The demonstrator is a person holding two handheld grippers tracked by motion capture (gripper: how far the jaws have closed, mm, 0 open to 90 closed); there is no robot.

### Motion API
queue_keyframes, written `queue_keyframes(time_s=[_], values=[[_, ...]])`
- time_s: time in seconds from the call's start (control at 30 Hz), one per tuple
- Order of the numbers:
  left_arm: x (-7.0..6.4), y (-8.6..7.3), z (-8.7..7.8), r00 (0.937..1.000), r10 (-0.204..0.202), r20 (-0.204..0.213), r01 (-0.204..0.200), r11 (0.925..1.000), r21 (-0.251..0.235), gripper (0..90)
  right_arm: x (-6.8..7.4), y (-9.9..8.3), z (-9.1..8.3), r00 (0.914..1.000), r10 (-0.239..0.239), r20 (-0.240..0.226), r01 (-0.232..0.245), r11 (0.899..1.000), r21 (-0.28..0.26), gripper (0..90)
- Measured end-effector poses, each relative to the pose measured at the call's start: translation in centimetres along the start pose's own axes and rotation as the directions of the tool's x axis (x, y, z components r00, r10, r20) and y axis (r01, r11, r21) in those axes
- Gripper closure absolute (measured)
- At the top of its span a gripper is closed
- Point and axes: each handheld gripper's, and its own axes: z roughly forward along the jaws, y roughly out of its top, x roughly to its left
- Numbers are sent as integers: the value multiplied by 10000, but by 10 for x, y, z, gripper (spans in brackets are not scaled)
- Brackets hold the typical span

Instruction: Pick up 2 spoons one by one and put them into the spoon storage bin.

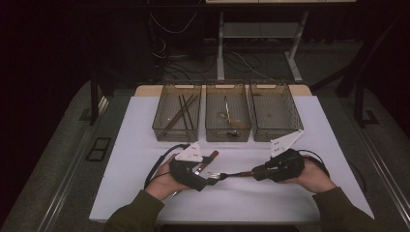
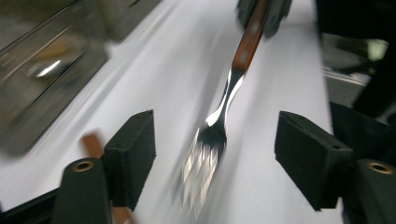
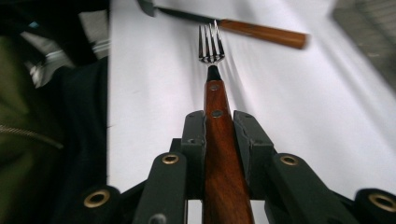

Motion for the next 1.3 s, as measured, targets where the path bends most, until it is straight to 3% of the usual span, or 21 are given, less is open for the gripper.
queue_keyframes(time_s=[0.07,0.13,0.3,0.4,0.57,0.8,1.0,1.1,1.23,1.3], values=[[2,-10,-5,9989,-296,-367,295,9996,-47,228,-4,-3,-5,9995,183,265,-179,9998,-131,754],[4,-20,-11,9962,-495,-712,485,9987,-161,185,-6,-4,-9,9962,732,463,-716,9968,-359,755],[8,-43,-20,9856,-1188,-1207,1169,9929,-227,72,-15,-7,-24,9879,1073,1121,-988,9920,-789,754],[10,-53,-24,9810,-1282,-1454,1238,9915,-395,15,-20,-8,-34,9805,1350,1426,-1190,9862,-1153,754],[12,-66,-29,9762,-1554,-1513,1488,9874,-543,0,-28,-9,-48,9693,1640,1831,-1363,9785,-1551,754],[13,-69,-33,9716,-1859,-1462,1781,9819,-651,0,-40,-3,-72,9473,2077,2439,-1515,9613,-2303,754],[14,-70,-35,9700,-1862,-1561,1775,9818,-679,0,-55,1,-89,9177,2479,3105,-1724,9526,-2508,754],[14,-70,-34,9695,-1865,-1589,1776,9817,-687,0,-64,3,-96,8985,2753,3420,-1907,9464,-2608,754],[13,-69,-33,9695,-1994,-1423,1911,9791,-696,0,-77,3,-103,8666,3236,3800,-2261,9333,-2791,754],[13,-69,-33,9701,-1991,-1387,1916,9793,-655,0,-83,3,-105,8431,3457,4118,-2395,9272,-2881,754]])
